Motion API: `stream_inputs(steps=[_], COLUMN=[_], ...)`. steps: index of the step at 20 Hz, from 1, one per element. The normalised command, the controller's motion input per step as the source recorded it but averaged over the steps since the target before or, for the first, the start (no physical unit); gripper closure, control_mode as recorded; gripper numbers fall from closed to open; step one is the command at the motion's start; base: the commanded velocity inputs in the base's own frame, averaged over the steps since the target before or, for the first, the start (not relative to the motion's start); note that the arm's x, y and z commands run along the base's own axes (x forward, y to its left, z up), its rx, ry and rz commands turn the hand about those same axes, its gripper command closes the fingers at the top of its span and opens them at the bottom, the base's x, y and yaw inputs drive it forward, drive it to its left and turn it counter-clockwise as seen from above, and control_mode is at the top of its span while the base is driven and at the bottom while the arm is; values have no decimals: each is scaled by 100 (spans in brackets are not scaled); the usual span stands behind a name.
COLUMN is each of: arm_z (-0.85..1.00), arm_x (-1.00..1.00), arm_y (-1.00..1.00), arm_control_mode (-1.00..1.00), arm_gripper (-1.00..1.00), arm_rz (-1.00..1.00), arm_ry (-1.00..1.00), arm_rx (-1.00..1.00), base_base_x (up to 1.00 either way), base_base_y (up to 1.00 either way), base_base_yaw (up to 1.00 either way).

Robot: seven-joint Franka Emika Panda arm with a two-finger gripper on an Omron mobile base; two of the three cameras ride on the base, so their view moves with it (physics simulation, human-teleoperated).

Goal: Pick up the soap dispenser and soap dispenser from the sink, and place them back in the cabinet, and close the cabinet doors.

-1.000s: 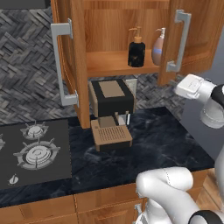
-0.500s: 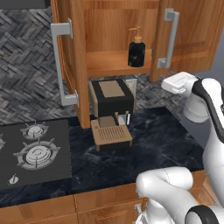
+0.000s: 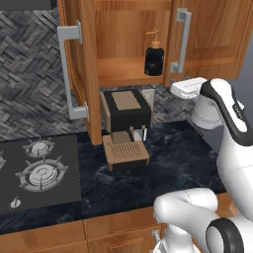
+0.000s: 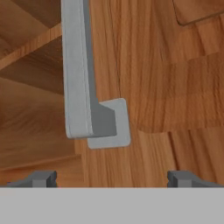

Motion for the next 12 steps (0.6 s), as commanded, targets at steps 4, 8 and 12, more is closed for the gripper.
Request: stream_inputs(steps=[4, 8, 12], arm_z=[2, 0, 0], arm_x=[36, 31, 32], arm_y=[9, 4, 4], arm_control_mode=[-100, -100, -100], arm_gripper=[-100, -100, -100], arm_rz=[-7, -5, -5], arm_ry=[0, 0, 0], arm_rx=[0, 0, 0], base_base_x=[0, 0, 0], base_base_y=[0, 0, 0], base_base_yaw=[0, 0, 0])
